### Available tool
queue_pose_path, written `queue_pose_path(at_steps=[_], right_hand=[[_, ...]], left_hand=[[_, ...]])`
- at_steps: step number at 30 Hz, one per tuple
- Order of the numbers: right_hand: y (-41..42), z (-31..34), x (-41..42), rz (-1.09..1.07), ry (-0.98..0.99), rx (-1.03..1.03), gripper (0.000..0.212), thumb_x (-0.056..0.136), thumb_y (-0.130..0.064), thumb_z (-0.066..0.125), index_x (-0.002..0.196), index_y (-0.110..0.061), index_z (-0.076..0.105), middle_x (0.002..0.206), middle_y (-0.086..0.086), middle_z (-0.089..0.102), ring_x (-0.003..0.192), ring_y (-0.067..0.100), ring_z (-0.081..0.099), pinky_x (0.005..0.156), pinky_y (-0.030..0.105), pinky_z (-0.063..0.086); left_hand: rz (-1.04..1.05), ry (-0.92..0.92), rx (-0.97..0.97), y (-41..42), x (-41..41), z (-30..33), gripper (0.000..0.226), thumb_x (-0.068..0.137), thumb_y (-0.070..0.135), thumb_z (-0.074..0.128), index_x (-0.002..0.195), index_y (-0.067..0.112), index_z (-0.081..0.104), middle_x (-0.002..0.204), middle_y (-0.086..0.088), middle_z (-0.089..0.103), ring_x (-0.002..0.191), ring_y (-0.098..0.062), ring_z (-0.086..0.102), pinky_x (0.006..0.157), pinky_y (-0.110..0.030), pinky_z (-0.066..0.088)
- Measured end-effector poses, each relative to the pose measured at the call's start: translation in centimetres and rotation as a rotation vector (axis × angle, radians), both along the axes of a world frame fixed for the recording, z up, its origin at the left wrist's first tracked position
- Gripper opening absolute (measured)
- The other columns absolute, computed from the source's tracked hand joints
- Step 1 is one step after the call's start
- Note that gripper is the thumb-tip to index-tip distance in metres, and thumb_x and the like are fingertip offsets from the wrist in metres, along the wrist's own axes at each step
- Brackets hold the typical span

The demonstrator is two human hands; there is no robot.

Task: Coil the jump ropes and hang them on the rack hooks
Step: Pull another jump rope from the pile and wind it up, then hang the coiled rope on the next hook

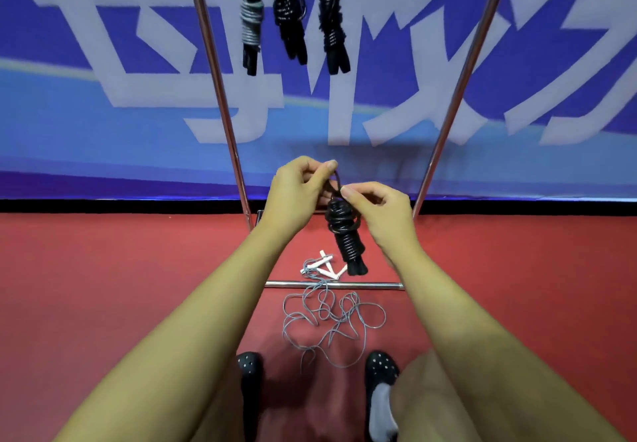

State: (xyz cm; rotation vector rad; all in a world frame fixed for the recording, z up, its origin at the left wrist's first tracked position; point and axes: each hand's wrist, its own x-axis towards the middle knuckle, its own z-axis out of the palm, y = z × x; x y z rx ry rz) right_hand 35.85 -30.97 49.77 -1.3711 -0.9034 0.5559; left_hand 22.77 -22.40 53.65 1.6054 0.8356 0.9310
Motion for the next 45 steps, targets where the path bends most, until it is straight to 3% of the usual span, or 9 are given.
queue_pose_path(at_steps=[10,14,17,20,24,28,32,36,45], right_hand=[[0.7,11.5,1.6,0.0,-0.032,0.042,0.008,0.095,-0.018,0.072,0.095,-0.012,0.076,0.085,-0.005,0.076,0.076,0.005,0.067,0.071,0.022,0.053],[3.4,14.8,4.4,-0.053,-0.113,-0.007,0.01,0.099,-0.025,0.067,0.097,-0.019,0.074,0.088,-0.006,0.075,0.077,0.006,0.067,0.066,0.021,0.052],[5.7,17.0,6.8,-0.126,-0.082,0.029,0.012,0.099,-0.024,0.066,0.102,-0.016,0.075,0.094,-0.006,0.075,0.084,0.003,0.069,0.066,0.012,0.049],[8.1,18.6,8.8,-0.159,-0.1,0.025,0.015,0.099,-0.025,0.067,0.106,-0.015,0.076,0.097,-0.007,0.076,0.09,0.004,0.07,0.071,0.014,0.05],[11.7,20.5,11.1,-0.206,-0.126,0.03,0.013,0.099,-0.026,0.066,0.105,-0.017,0.075,0.098,-0.005,0.075,0.092,0.009,0.07,0.078,0.023,0.054],[15.1,21.7,13.2,-0.244,-0.144,0.049,0.011,0.099,-0.024,0.065,0.101,-0.018,0.073,0.095,-0.007,0.073,0.089,0.007,0.067,0.076,0.02,0.051],[17.9,22.5,15.1,-0.278,-0.155,0.055,0.018,0.1,-0.025,0.065,0.106,-0.012,0.076,0.097,-0.004,0.075,0.089,0.008,0.068,0.072,0.019,0.048],[19.5,22.5,16.3,-0.295,-0.136,0.059,0.015,0.099,-0.027,0.065,0.104,-0.016,0.075,0.096,-0.007,0.074,0.091,0.008,0.067,0.075,0.021,0.05],[20.8,23.1,17.3,-0.279,-0.223,0.026,0.017,0.097,-0.027,0.067,0.098,-0.014,0.079,0.094,-0.004,0.076,0.092,0.012,0.069,0.08,0.028,0.054]], left_hand=[[0.006,-0.07,0.099,1.1,3.0,10.9,0.028,0.101,0.027,0.064,0.083,0.006,0.063,0.07,-0.001,0.073,0.061,-0.018,0.067,0.067,-0.034,0.061],[0.0,-0.182,0.027,2.3,5.3,13.3,0.034,0.101,0.034,0.062,0.09,0.003,0.068,0.084,-0.01,0.075,0.074,-0.015,0.073,0.071,-0.026,0.061],[-0.035,-0.243,-0.006,4.1,7.7,14.4,0.023,0.098,0.03,0.069,0.098,0.008,0.071,0.093,-0.011,0.075,0.084,-0.014,0.071,0.084,-0.031,0.061],[-0.014,-0.24,0.019,6.4,10.4,15.4,0.012,0.094,0.023,0.073,0.095,0.011,0.075,0.091,-0.005,0.075,0.079,-0.006,0.068,0.076,-0.026,0.056],[-0.003,-0.315,-0.088,10.0,13.5,16.7,0.014,0.093,0.022,0.074,0.099,0.01,0.077,0.094,-0.005,0.078,0.084,-0.016,0.072,0.073,-0.028,0.054],[0.016,-0.373,-0.135,13.2,16.1,17.5,0.015,0.091,0.02,0.076,0.1,0.007,0.077,0.099,-0.011,0.078,0.099,-0.029,0.074,0.086,-0.039,0.06],[0.066,-0.384,-0.138,15.7,18.5,18.2,0.01,0.091,0.019,0.076,0.094,0.01,0.077,0.093,-0.009,0.079,0.089,-0.024,0.075,0.088,-0.041,0.06],[0.104,-0.356,-0.11,16.7,19.9,18.6,0.017,0.093,0.021,0.074,0.101,0.007,0.077,0.089,-0.004,0.077,0.075,-0.012,0.072,0.072,-0.029,0.06],[0.182,-0.309,-0.008,17.8,21.0,18.6,0.016,0.095,0.022,0.071,0.097,0.007,0.078,0.089,-0.003,0.078,0.084,-0.016,0.074,0.081,-0.033,0.061]])
